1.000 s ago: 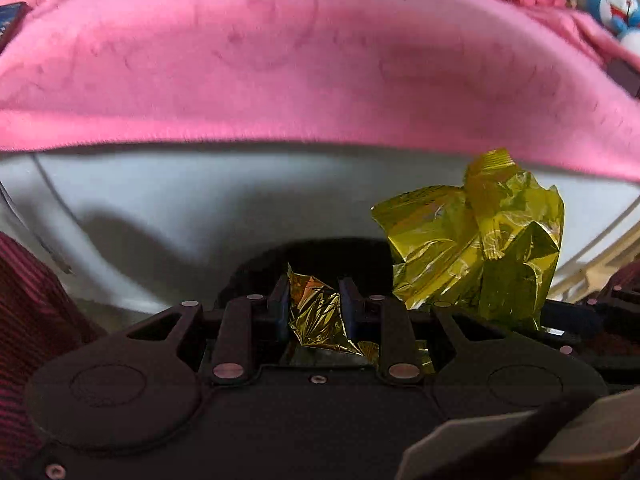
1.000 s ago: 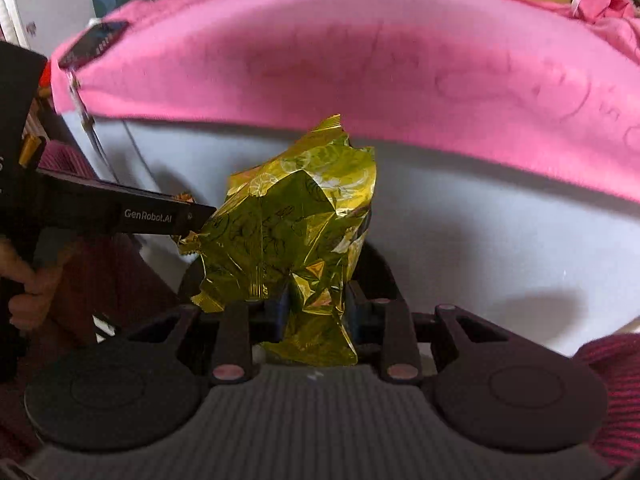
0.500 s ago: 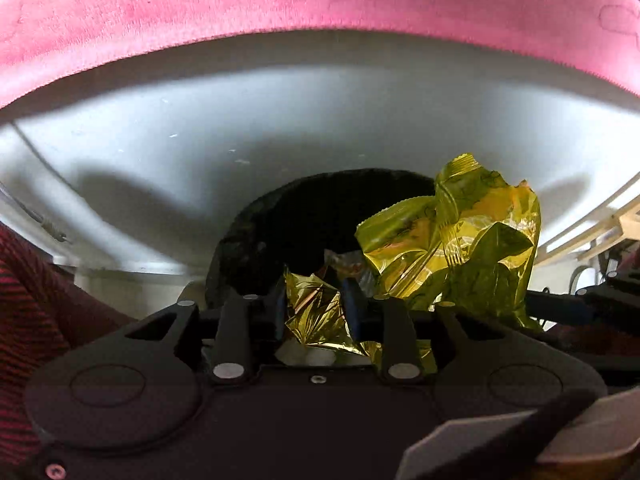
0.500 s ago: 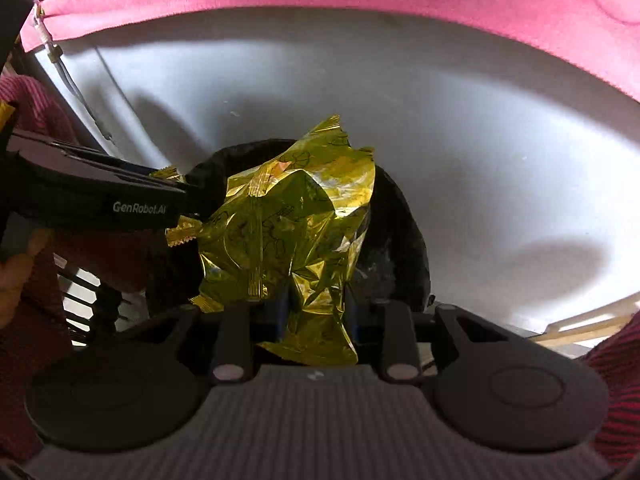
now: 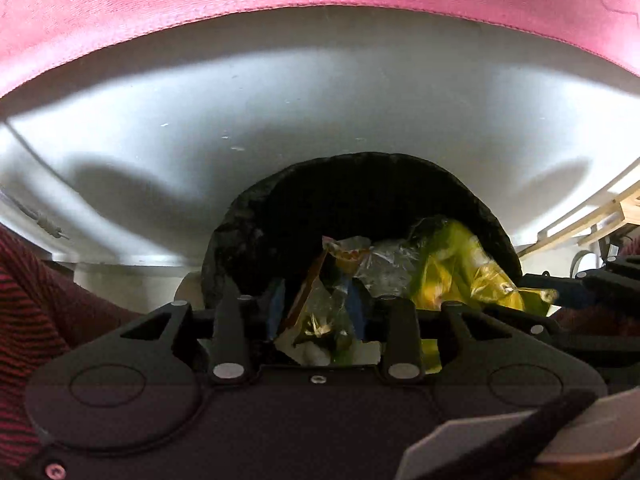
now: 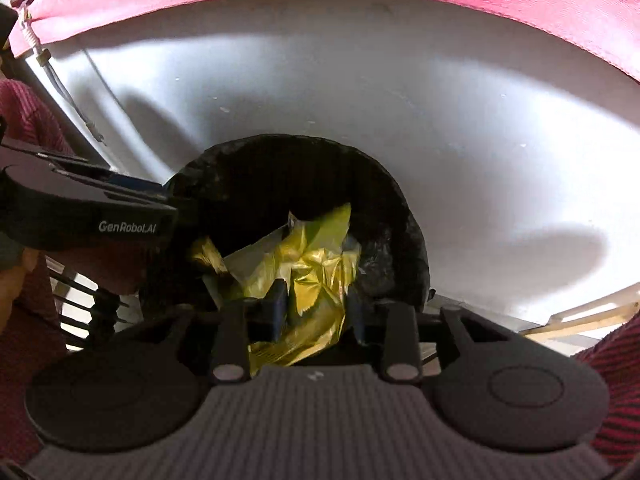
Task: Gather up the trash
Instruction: 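Carry the gold wrapper and foil bag down into the bin and open both tools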
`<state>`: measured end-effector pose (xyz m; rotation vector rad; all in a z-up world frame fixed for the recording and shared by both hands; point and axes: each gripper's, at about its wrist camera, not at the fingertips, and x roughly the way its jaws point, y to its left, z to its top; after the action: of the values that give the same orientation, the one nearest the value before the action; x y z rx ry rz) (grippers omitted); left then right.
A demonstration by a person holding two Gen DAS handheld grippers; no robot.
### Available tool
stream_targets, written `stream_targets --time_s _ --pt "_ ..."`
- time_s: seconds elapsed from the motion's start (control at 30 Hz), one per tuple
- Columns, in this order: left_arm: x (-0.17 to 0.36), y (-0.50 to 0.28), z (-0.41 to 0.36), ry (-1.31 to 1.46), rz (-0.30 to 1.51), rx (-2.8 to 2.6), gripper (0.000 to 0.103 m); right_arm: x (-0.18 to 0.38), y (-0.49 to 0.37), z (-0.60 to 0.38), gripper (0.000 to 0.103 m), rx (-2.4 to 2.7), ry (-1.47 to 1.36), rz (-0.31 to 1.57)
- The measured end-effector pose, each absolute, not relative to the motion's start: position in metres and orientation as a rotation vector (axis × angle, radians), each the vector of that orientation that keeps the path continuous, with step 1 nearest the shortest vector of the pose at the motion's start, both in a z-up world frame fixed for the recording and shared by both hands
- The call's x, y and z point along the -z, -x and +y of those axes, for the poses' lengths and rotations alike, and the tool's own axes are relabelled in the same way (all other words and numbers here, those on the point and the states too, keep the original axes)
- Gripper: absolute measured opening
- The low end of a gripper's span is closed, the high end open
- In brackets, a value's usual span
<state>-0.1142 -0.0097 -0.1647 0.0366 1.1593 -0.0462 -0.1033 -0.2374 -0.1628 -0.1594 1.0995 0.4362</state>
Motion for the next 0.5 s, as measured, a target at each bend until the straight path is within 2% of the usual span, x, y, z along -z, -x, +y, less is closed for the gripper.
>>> stream_targets --time_s 0.03,0.07,0.3,0.5 --pt "0.1649 0.1141 -0.0093 -0.035 1.159 0.047 0.037 0.1629 0.1033 -0.2375 0.051 -0.437 0.157 1.098" --pt "0.1647 0.1141 -0.0095 -0.034 1.158 0.046 0.037 0.1621 0.1038 -0.2377 0.054 -0.437 0.155 1.095" --pt "0.1592 0.1171 -0.0118 -0.034 1.144 0.049 0.052 0.1586 0.106 -0.239 0.065 -0.446 0.139 1.073" --pt "0.1559 0.1182 -0.0143 -0.039 1.142 0.061 0.055 0.1573 0.1065 -0.2396 0.072 -0.448 0.131 1.058"
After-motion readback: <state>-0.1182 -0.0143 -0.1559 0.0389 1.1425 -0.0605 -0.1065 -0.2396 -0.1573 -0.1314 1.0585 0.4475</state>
